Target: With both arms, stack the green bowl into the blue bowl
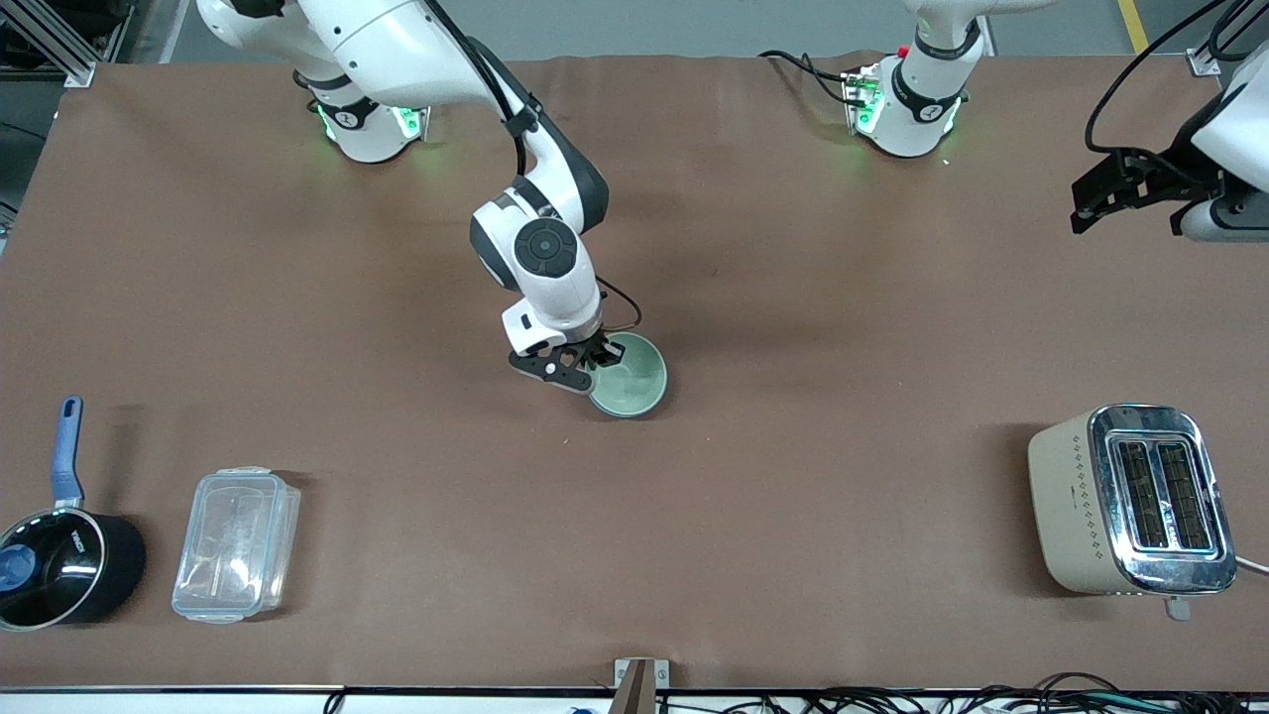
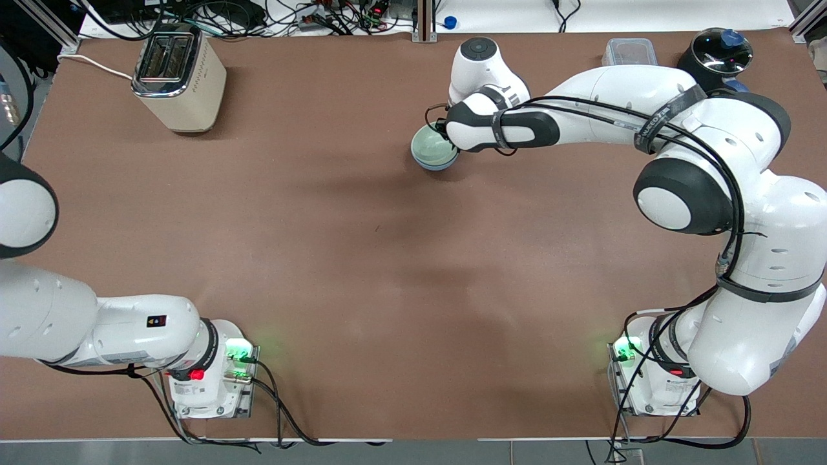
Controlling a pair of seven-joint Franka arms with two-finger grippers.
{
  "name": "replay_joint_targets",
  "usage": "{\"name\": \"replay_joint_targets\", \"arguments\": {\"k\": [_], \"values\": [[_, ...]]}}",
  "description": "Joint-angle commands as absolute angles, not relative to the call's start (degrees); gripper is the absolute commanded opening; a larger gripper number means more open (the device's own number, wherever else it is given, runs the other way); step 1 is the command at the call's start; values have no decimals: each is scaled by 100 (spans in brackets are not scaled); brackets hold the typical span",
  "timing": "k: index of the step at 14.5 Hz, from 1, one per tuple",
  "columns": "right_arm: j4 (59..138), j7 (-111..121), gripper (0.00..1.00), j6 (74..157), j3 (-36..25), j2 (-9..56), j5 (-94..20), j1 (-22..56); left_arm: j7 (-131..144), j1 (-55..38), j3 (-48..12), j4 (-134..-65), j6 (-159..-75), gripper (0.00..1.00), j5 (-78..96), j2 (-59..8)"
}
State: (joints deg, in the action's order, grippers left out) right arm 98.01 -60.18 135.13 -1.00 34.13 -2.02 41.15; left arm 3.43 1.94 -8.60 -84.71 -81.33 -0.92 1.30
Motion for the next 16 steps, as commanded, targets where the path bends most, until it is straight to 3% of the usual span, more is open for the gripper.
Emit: {"name": "replay_joint_targets", "arguments": {"k": [1,2,3,4,5,9,12,16], "values": [[9747,-6073,40,13492,-141,3437,-281,4131,316,-25,-546,-8973,-8252,100,70,518],[9747,-6012,47,13483,-141,3393,-281,4087,325,-35,-536,-9087,-8349,100,36,597],[9730,-5994,62,13291,-149,3323,-281,4043,325,-35,-545,-9244,-8506,100,9,702],[9686,-5968,87,12941,-176,3087,-281,3982,334,-35,-571,-9281,-8525,100,-17,747],[9694,-5907,94,12624,-193,2780,-220,3886,334,-26,-580,-9281,-8525,100,-26,747],[9729,-4407,99,11288,-211,1374,-150,2728,316,-17,-606,-9246,-8525,100,-53,712],[9738,-3159,99,10077,-211,635,253,1875,246,-26,-615,-9053,-8525,100,-53,598],[9730,-1647,99,9265,-211,-122,264,706,246,-26,-606,-8991,-8517,100,-62,571]]}}
